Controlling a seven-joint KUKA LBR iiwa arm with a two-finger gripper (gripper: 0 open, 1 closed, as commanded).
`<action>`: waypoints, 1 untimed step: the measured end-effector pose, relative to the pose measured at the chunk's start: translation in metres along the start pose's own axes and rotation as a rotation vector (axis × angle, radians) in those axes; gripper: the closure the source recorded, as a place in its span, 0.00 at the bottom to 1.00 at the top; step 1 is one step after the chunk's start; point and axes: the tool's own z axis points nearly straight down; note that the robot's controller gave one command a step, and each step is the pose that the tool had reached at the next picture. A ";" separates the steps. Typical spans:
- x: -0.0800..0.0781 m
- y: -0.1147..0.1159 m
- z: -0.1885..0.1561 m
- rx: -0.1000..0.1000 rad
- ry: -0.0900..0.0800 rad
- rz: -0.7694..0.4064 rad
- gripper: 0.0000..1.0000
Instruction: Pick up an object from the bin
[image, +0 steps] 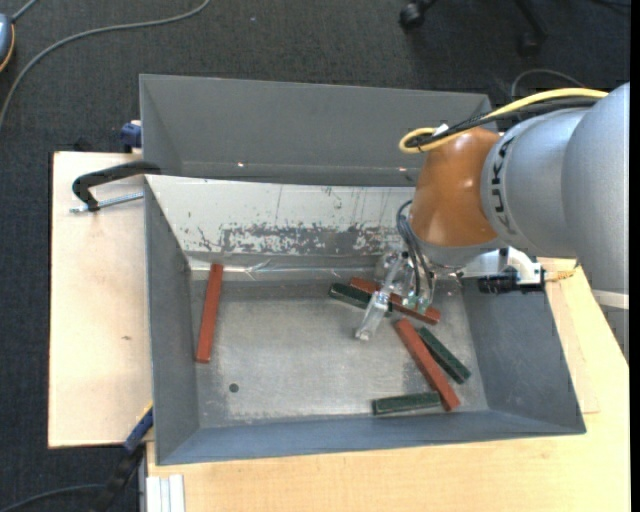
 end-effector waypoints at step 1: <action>0.000 0.001 0.000 -0.001 0.000 -0.002 1.00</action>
Offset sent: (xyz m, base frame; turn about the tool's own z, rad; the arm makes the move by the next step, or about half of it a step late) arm 0.0000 0.0000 0.0000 0.0000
